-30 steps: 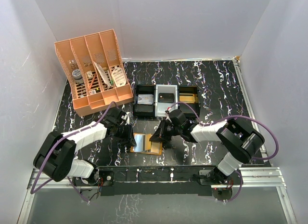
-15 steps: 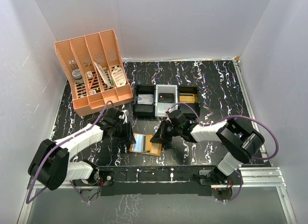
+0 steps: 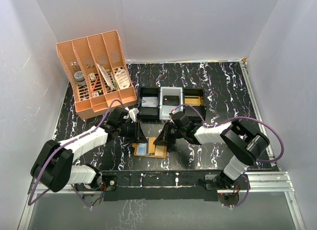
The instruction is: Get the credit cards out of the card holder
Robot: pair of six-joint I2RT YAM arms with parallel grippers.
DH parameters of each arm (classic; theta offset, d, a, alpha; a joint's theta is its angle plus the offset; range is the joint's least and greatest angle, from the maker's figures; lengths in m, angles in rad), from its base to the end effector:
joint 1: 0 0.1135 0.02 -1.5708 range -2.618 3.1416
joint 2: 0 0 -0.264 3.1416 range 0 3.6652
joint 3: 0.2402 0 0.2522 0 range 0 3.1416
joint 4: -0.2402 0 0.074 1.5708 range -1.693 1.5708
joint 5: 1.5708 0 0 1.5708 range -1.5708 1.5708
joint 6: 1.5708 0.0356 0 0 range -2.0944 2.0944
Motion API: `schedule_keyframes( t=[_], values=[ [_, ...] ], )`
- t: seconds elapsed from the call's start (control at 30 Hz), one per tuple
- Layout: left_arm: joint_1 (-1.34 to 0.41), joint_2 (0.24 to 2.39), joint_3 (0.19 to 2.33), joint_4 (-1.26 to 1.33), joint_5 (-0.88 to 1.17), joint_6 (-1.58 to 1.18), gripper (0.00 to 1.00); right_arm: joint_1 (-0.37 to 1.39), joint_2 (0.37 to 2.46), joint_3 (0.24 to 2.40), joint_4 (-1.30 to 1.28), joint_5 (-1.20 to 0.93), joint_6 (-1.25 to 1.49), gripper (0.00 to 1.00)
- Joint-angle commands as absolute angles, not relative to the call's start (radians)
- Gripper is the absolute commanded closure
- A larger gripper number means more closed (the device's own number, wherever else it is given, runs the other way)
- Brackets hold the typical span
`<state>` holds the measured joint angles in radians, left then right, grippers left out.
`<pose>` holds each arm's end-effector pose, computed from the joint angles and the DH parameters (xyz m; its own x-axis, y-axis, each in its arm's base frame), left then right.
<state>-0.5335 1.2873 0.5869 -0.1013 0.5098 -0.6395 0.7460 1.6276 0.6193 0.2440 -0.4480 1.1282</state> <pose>0.2023 -0.1397 0.1795 -0.9357 -0.0523 -0.3488 0.2214 0.6826 -0.6964 0.2047 0.2102 0.1284 -0.9780 0.2052 -0.0383 0.0989 0.6170 0.7807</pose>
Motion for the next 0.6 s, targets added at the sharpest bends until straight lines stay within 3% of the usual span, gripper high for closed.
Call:
schedule_keyframes(
  t=[0.0, 0.2, 0.33, 0.47, 0.57],
  values=[
    [-0.543, 1.351, 0.579, -0.11, 0.473, -0.622, 0.84, 0.747, 1.641, 0.652, 0.292, -0.429, 1.14, 0.98],
    [-0.56, 1.482, 0.539, -0.104, 0.395, -0.636, 1.0, 0.748, 1.645, 0.654, 0.316, -0.425, 1.15, 0.96],
    [-0.565, 1.501, 0.555, -0.192, 0.283, -0.628, 1.0, 0.748, 1.65, 0.63, 0.399, -0.458, 1.184, 0.9],
    [-0.566, 1.469, 0.545, -0.198, 0.271, -0.632, 1.0, 0.755, 1.65, 0.625, 0.43, -0.45, 1.2, 0.79],
    [-0.565, 1.46, 0.545, -0.204, 0.269, -0.633, 1.0, 0.768, 1.673, 0.634, 0.434, -0.452, 1.205, 0.77]
  ],
)
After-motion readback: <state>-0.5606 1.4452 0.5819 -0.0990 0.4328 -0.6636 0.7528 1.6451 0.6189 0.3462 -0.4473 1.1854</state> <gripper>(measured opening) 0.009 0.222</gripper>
